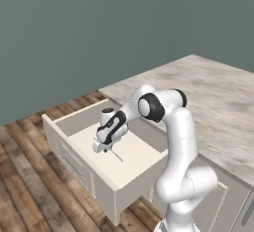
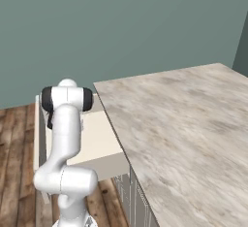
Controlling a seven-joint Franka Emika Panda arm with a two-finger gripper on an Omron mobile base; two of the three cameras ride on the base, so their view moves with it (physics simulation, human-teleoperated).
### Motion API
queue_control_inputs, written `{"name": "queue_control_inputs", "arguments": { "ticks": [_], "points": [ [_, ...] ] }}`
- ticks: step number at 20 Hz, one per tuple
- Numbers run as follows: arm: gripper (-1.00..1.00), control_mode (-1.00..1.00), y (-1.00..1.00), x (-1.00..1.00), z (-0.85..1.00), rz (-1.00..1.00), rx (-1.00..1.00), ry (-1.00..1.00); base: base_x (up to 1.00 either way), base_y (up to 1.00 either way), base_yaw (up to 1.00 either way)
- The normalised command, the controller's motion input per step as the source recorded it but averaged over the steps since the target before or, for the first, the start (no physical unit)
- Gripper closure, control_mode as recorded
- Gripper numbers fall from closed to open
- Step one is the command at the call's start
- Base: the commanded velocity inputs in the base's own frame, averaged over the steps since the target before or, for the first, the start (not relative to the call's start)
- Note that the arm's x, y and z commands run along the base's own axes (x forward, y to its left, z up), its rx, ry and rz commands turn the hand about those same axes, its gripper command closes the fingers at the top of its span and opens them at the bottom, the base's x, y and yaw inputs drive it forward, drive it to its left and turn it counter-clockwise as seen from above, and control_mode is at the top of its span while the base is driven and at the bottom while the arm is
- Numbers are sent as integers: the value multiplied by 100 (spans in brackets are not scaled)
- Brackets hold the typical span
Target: Organize the utensils by type. Pick up the wooden spoons from the counter and place them in the open cabinet. Then pick up the metallic utensils from the counter and place them in the open drawer.
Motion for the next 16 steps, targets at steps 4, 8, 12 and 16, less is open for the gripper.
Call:
{"name": "queue_control_inputs", "arguments": {
  "ticks": [4, 8, 12, 16],
  "points": [
    [100, -100, 14, 41, -41, 0, 0, 2, 0, 0, 0],
    [100, -100, 26, 30, -36, 0, -1, 1, 0, 0, 0],
    [100, -100, 18, 8, -48, 0, 0, 0, 0, 0, 0],
    [100, -100, 5, 1, -52, 0, 0, 0, 0, 0, 0]
  ]
}}
